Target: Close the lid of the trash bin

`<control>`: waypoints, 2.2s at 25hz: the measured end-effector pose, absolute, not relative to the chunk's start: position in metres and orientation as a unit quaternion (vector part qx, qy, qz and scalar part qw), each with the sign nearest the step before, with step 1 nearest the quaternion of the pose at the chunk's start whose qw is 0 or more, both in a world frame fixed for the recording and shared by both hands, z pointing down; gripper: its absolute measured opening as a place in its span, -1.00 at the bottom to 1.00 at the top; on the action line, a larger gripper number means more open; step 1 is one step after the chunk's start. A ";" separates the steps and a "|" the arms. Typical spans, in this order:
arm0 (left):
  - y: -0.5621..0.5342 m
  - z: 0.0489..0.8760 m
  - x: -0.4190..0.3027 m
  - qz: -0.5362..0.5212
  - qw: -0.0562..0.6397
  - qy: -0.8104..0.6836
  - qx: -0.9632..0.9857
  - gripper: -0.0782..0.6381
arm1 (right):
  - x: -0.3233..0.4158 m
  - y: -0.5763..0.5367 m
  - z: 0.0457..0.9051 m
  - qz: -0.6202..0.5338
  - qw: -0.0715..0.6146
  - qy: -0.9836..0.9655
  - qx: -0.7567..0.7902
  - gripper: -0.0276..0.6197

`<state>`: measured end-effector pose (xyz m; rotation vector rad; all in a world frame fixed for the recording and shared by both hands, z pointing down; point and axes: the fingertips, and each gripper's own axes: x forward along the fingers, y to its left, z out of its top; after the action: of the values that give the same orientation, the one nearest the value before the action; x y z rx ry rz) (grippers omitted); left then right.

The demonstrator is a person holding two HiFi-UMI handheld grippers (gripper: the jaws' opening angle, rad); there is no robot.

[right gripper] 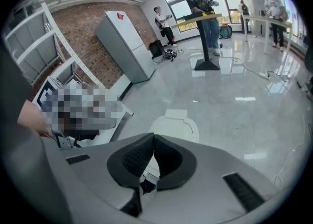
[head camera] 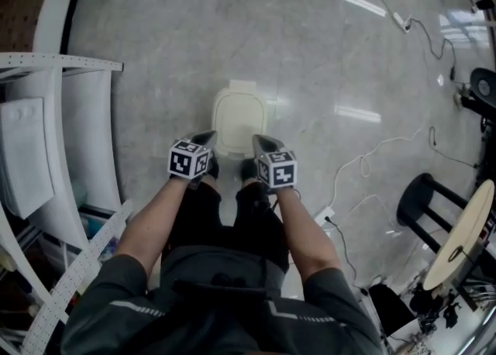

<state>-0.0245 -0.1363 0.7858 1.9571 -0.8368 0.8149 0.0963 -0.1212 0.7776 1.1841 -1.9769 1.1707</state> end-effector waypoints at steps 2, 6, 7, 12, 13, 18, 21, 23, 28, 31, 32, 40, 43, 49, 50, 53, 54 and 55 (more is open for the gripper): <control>-0.146 0.754 -0.019 0.303 0.405 -0.334 0.795 -0.79 | 0.100 -0.132 0.746 0.418 0.260 -0.749 0.444 -0.90; -0.177 0.685 -0.004 0.248 0.373 -0.334 0.829 -0.79 | 0.108 -0.166 0.680 0.373 0.222 -0.776 0.457 -0.90; -0.183 0.667 -0.002 0.234 0.364 -0.334 0.837 -0.79 | 0.110 -0.173 0.663 0.361 0.213 -0.782 0.461 -0.90; -0.197 0.582 -0.007 0.178 0.324 -0.345 0.863 -0.79 | 0.113 -0.186 0.578 0.310 0.170 -0.805 0.476 -0.90; -0.200 0.567 -0.009 0.168 0.315 -0.348 0.867 -0.79 | 0.114 -0.189 0.562 0.300 0.161 -0.809 0.479 -0.90; -0.212 0.495 -0.027 0.119 0.267 -0.379 0.878 -0.79 | 0.115 -0.195 0.491 0.252 0.121 -0.829 0.485 -0.90; -0.222 0.447 -0.046 0.075 0.233 -0.398 0.884 -0.79 | 0.111 -0.198 0.449 0.216 0.103 -0.842 0.483 -0.90; -0.224 0.418 -0.052 0.051 0.212 -0.392 0.894 -0.79 | 0.109 -0.203 0.421 0.189 0.092 -0.849 0.484 -0.90; -0.224 0.364 -0.058 0.018 0.170 -0.394 0.903 -0.79 | 0.110 -0.208 0.358 0.153 0.050 -0.863 0.479 -0.90; -0.220 0.345 -0.059 0.006 0.159 -0.392 0.906 -0.79 | 0.109 -0.208 0.329 0.139 0.032 -0.868 0.476 -0.90; -0.218 0.340 -0.058 0.005 0.152 -0.387 0.909 -0.79 | 0.109 -0.207 0.321 0.134 0.029 -0.869 0.476 -0.90; -0.217 0.301 -0.049 -0.011 0.115 -0.370 0.922 -0.79 | 0.111 -0.212 0.282 0.116 -0.001 -0.873 0.473 -0.91; -0.217 0.290 -0.049 -0.016 0.106 -0.371 0.922 -0.79 | 0.112 -0.213 0.269 0.109 -0.013 -0.874 0.473 -0.91; -0.217 0.277 -0.047 -0.018 0.092 -0.366 0.926 -0.79 | 0.110 -0.214 0.261 0.096 -0.008 -0.875 0.474 -0.91; -0.217 0.277 -0.046 -0.019 0.090 -0.365 0.926 -0.79 | 0.110 -0.214 0.260 0.094 -0.008 -0.876 0.474 -0.91; -0.217 0.276 -0.045 -0.018 0.089 -0.363 0.927 -0.79 | 0.107 -0.215 0.258 0.088 -0.002 -0.876 0.474 -0.91; -0.217 0.276 -0.045 -0.018 0.087 -0.361 0.928 -0.79 | 0.105 -0.215 0.258 0.085 0.002 -0.877 0.474 -0.91; -0.218 0.275 -0.045 -0.019 0.086 -0.360 0.929 -0.79 | 0.104 -0.216 0.257 0.082 0.006 -0.877 0.473 -0.91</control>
<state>-0.0447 -0.2178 0.2751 2.7683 -1.0725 -0.0563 0.1037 -0.2160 0.2572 1.4819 -2.7456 0.2565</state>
